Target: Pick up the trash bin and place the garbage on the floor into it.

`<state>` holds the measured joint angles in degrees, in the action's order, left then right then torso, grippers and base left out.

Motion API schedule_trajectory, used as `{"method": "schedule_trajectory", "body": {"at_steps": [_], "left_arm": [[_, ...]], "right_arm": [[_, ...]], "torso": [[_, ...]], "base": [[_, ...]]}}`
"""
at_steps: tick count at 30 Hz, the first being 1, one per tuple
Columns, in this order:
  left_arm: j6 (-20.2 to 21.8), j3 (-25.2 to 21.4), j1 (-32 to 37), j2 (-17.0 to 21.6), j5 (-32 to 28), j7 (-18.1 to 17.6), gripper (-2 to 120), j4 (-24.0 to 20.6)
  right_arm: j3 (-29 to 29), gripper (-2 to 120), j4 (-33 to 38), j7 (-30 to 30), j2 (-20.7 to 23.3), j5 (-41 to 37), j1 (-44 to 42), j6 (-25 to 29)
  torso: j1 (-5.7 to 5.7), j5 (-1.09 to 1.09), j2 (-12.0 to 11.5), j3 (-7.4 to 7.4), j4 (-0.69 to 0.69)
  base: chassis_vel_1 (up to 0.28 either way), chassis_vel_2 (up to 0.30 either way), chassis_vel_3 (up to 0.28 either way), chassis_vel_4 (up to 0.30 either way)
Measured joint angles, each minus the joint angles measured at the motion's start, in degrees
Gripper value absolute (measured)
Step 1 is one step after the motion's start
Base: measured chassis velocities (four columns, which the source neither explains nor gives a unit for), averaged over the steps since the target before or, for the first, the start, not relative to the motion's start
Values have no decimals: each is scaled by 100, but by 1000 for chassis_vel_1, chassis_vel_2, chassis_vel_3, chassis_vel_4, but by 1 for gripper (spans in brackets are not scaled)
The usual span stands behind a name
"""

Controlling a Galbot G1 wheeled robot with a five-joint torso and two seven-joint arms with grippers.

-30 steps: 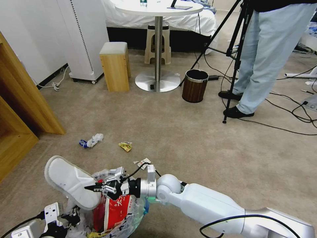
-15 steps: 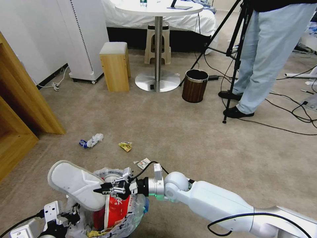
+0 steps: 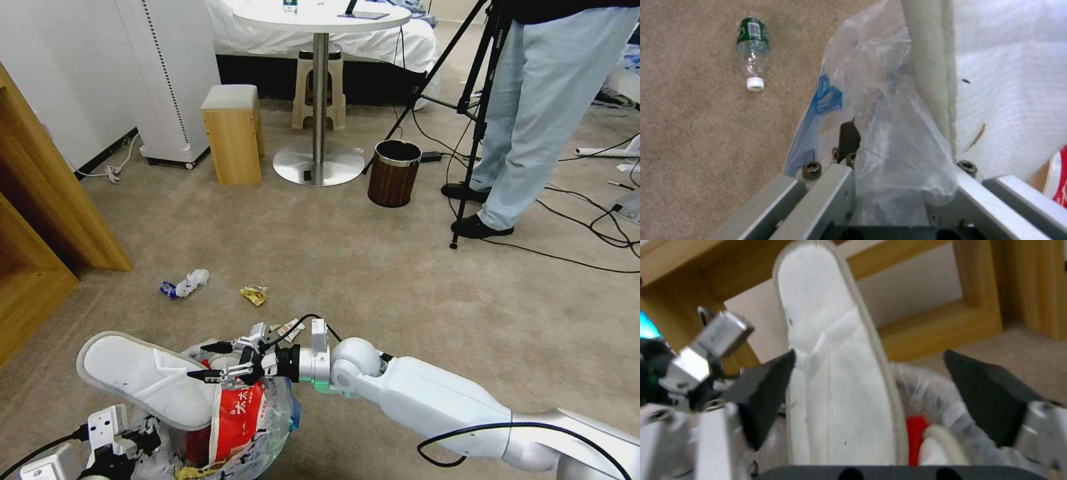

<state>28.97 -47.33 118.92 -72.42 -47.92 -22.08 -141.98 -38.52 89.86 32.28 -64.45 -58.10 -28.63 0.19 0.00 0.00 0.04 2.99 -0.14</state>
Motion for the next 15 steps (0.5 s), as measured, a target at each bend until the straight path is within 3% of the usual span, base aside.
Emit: {"method": "schedule_trajectory", "body": {"at_steps": [2, 8, 11, 12, 15], "left_arm": [[0, -17, -16, 29, -4, -4, 1, 17], [5, -24, -81, 43, -82, -74, 1, 71], [33, -102, -92, 85, -181, -115, 1, 73], [33, -102, -92, 85, -181, -115, 1, 73], [43, -208, -158, 149, -315, -160, 1, 62]], "right_arm": [[102, 97, 105, -10, 73, -56, 23, 0], [389, 100, 321, -187, 152, -217, 152, -27], [738, 100, 561, -956, 284, -342, 299, -290], [738, 100, 561, -956, 284, -342, 299, -290], [1086, 100, 887, -2212, 486, -385, 397, -885]], "torso": [[0, 0, 0, 0, 0], [0, 0, 0, 0, 0], [0, 0, 0, 0, 2], [0, 0, 0, 0, 2], [0, -1, 0, 0, 0]], "base": [[0, 0, 0, 0], [0, 0, 0, 0], [0, 0, 0, 0], [0, 0, 0, 0], [0, 0, 0, 0]]}}
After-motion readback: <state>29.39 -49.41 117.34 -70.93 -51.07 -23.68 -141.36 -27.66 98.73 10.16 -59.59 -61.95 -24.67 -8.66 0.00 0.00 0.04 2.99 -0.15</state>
